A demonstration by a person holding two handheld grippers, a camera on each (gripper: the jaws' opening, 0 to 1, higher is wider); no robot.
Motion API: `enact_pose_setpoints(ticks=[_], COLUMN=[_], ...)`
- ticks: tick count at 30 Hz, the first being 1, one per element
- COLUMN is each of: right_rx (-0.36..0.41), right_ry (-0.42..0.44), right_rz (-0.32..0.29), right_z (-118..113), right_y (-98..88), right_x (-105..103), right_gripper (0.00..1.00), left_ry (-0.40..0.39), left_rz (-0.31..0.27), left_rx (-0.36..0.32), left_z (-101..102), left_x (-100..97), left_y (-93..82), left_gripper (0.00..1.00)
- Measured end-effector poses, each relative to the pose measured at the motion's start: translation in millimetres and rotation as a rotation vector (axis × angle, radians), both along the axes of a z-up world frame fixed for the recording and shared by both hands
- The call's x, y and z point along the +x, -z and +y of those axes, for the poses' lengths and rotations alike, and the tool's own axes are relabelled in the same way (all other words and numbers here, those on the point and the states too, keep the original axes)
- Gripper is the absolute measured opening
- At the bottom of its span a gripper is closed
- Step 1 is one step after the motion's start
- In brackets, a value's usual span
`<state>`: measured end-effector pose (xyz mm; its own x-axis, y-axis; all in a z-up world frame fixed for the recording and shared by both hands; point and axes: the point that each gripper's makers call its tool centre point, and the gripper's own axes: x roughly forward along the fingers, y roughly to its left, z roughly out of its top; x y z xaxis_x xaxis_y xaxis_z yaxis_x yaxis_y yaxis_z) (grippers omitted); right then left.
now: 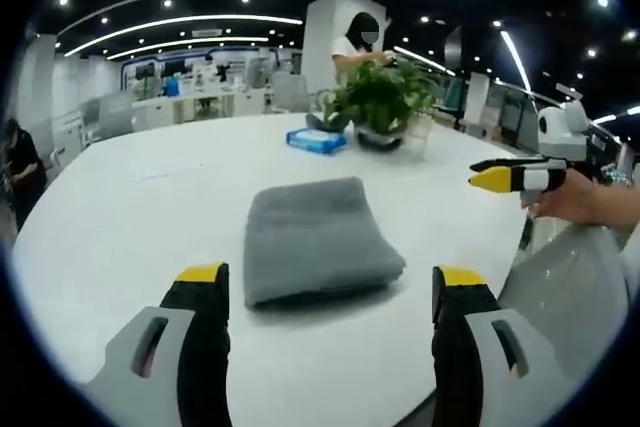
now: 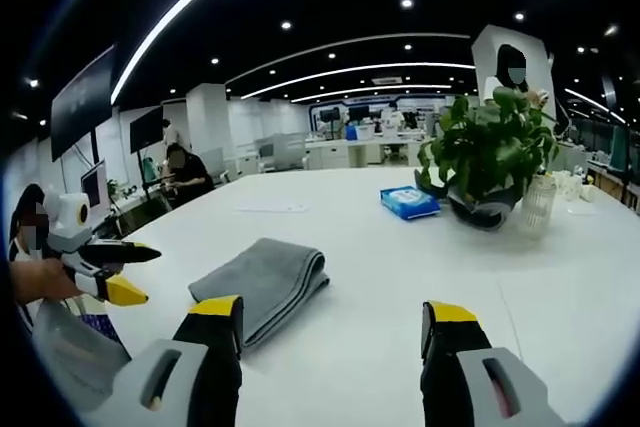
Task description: Open the folded towel by lifting each exposed corner and separating the folded layers until the towel lies flat within the target outline without major curled edges
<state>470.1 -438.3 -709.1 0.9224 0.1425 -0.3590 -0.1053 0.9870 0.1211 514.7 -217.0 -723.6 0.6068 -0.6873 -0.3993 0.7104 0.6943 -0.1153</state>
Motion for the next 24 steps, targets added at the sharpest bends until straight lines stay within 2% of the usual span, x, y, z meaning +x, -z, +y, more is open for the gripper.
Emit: enact_pose_setpoints(ticks=[12, 16, 20, 24], right_rx=[-0.026, -0.092, -0.136, -0.157], right_ry=[0.015, 0.019, 0.053, 0.098], right_rz=[0.013, 0.025, 0.026, 0.007], right_z=[-9, -14, -23, -30], right_y=[0.6, -10.7, -16.9, -21.1], right_x=[-2, -19, -36, -36], right_gripper=[0.69, 0.70, 0.70, 0.68], left_ry=[0.070, 0.088, 0.106, 0.121], left_rz=[-0.007, -0.016, 0.002, 0.015], left_rx=[-0.003, -0.008, -0.017, -0.019], left_z=[-32, -41, -49, -56], left_x=[7.3, 10.2, 12.0, 12.3], left_y=[2.7, 3.1, 9.2, 15.8], left_gripper=[0.82, 0.82, 0.82, 0.82])
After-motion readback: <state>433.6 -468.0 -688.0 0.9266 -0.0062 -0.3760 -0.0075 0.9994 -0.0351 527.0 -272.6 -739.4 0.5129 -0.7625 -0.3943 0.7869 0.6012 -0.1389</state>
